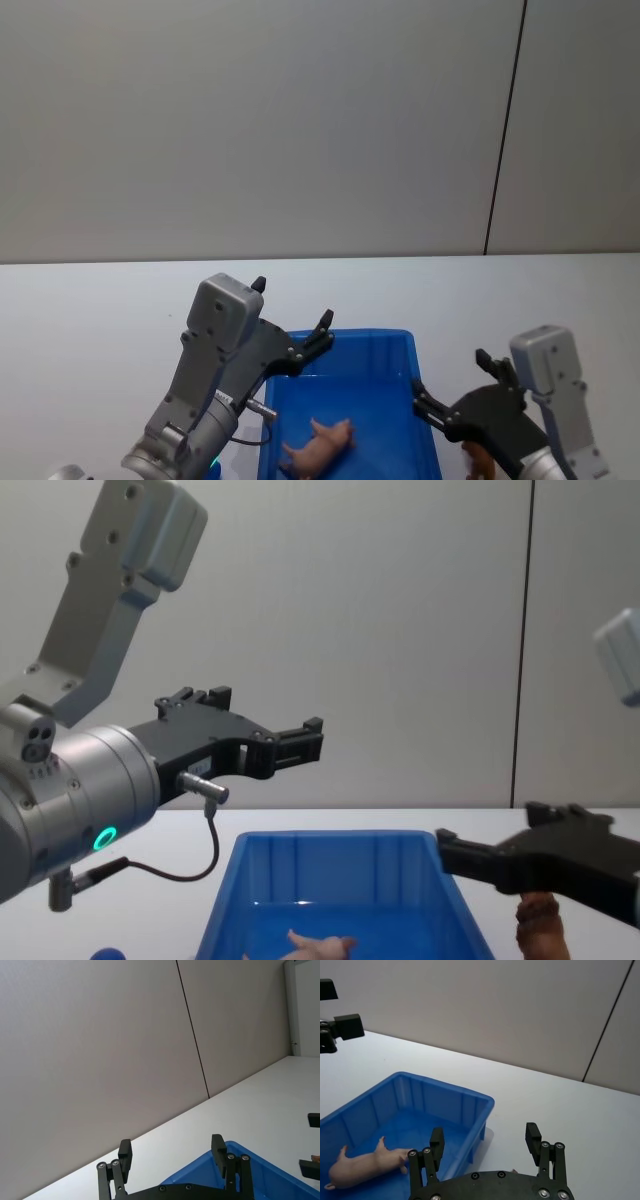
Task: Pick up the two dolls from the table and place them into the box.
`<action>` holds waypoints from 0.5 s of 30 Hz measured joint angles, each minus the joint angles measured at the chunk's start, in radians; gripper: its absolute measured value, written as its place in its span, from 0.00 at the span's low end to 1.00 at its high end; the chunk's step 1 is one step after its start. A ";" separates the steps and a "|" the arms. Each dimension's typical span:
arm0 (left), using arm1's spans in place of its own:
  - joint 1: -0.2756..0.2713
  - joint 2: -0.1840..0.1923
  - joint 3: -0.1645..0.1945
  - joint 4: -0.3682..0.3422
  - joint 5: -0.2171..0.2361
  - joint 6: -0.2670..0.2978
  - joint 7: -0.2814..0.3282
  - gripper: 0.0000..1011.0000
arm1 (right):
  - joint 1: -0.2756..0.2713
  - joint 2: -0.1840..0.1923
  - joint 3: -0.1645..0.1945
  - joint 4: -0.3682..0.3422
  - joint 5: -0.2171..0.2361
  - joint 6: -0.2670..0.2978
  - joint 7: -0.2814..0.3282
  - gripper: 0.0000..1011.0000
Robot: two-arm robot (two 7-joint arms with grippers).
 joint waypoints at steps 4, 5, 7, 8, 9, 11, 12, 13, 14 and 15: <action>0.000 0.000 0.000 0.000 0.000 0.000 0.000 0.99 | -0.030 0.013 0.003 -0.026 0.009 0.008 -0.033 0.99; 0.000 0.000 0.000 0.000 0.000 0.000 0.000 0.99 | -0.035 0.014 0.004 -0.029 0.010 0.010 -0.038 0.99; 0.000 0.000 0.000 0.000 0.000 0.000 0.000 0.99 | -0.050 0.020 0.004 -0.038 0.014 0.014 -0.050 0.99; 0.000 0.000 0.000 0.000 0.000 0.000 0.000 0.99 | -0.054 0.021 0.004 -0.040 0.015 0.015 -0.055 0.99; 0.000 0.000 0.000 0.000 0.000 0.000 0.000 0.99 | -0.060 0.022 0.004 -0.042 0.015 0.015 -0.058 0.99; 0.000 0.000 0.000 0.000 0.000 0.000 0.000 0.99 | -0.072 0.025 0.004 -0.047 0.017 0.018 -0.068 0.99; 0.000 0.000 0.000 0.000 0.000 0.000 0.000 0.99 | -0.076 0.026 0.003 -0.048 0.018 0.019 -0.071 0.99; 0.000 0.000 0.000 0.000 0.000 0.000 0.000 0.99 | -0.079 0.026 0.002 -0.049 0.018 0.020 -0.075 0.99; 0.000 0.000 0.000 0.000 0.000 0.000 0.000 0.99 | -0.087 0.027 0.001 -0.050 0.018 0.021 -0.081 0.99; 0.000 0.000 0.000 0.000 0.000 0.000 0.000 0.99 | -0.090 0.028 0.001 -0.051 0.018 0.022 -0.085 0.99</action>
